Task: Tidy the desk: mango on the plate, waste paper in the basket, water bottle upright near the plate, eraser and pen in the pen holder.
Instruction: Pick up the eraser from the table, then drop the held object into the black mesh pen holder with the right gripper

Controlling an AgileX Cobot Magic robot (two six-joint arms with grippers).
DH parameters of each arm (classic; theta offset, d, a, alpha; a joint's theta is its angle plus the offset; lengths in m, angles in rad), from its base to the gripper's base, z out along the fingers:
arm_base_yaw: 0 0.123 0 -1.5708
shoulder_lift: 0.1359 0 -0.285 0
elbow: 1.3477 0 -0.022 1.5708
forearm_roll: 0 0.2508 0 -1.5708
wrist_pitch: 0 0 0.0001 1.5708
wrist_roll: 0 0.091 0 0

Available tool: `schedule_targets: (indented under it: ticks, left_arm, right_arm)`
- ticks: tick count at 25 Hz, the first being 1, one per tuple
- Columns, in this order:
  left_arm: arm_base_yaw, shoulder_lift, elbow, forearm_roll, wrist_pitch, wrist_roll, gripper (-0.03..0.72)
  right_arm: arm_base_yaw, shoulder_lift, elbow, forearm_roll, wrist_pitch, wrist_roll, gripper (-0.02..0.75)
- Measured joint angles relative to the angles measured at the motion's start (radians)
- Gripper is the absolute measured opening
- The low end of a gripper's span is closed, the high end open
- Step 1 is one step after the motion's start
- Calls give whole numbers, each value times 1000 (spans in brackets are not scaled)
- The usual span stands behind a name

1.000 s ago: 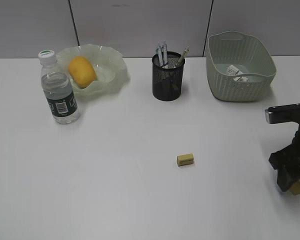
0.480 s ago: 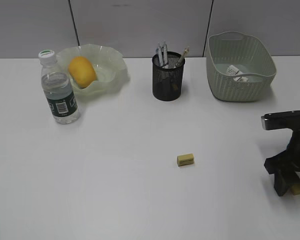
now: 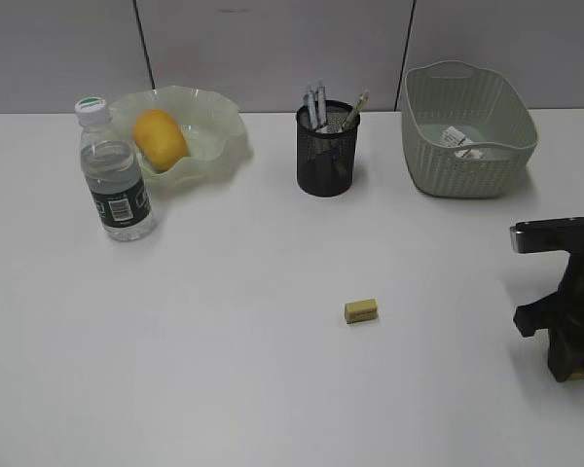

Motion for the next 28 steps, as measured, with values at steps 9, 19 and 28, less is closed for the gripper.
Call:
schedule_targets:
  ticks: [9,19,28]
  left_arm:
    - [0,0,0,10,0,0,435]
    - [0,0,0,12,-1,0,435]
    - [1,0,0,12,-2,0,435]
  right_arm:
    - [9,-30,-197,122,245,37,218]
    - [118,6,-741,111,432,30,217]
    - [145,283,-1223,182,483,1,217]
